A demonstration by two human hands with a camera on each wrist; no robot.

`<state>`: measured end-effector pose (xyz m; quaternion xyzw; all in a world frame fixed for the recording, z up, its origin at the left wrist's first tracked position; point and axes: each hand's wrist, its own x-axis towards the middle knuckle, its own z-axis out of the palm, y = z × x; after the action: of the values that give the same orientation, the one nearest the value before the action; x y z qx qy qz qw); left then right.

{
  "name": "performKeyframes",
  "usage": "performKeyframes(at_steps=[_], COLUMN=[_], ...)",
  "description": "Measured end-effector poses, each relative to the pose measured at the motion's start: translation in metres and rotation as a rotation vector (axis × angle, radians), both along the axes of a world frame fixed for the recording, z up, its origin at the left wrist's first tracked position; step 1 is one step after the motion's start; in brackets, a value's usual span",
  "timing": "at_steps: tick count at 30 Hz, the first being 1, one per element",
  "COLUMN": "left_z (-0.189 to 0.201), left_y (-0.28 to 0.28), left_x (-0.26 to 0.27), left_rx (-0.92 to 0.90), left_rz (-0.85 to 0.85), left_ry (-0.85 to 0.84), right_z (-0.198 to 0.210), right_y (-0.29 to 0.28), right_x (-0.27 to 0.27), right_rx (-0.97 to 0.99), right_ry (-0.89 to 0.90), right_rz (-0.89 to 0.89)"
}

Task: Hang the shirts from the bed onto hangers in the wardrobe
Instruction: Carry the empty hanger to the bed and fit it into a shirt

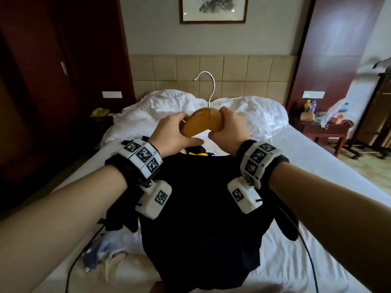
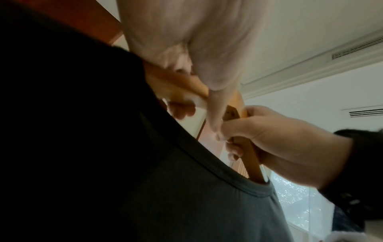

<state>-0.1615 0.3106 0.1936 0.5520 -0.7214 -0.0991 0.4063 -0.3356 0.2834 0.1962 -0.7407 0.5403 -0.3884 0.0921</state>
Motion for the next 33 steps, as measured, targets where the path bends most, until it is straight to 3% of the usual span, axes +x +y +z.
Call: performKeyframes(at_steps=[5, 11, 14, 17, 24, 27, 33], left_z=[-0.016, -0.069, -0.1, -0.126, -0.144, -0.141, -0.09], left_y=[0.006, 0.02, 0.027, 0.035, 0.043, 0.045, 0.055], left_x=[0.063, 0.132, 0.154, 0.167, 0.198, 0.199, 0.162], left_rx=[0.154, 0.302, 0.399, 0.479, 0.678, 0.646, 0.345], left_rz=[-0.049, 0.019, 0.109, 0.213, 0.359, 0.374, 0.094], left_ry=[-0.084, -0.007, 0.137, 0.172, -0.187, -0.268, 0.172], right_z=[0.008, 0.012, 0.014, 0.015, 0.013, 0.008, 0.003], right_y=[-0.003, 0.001, 0.005, 0.005, 0.005, 0.006, 0.013], right_x=[-0.01, -0.005, -0.001, -0.001, -0.002, -0.002, 0.006], right_rx=[-0.05, -0.097, -0.089, -0.073, -0.062, -0.079, -0.055], right_ry=[-0.056, 0.018, 0.035, 0.011, -0.022, -0.009, -0.033], right_rz=[-0.032, -0.04, -0.04, -0.05, -0.056, -0.05, -0.025])
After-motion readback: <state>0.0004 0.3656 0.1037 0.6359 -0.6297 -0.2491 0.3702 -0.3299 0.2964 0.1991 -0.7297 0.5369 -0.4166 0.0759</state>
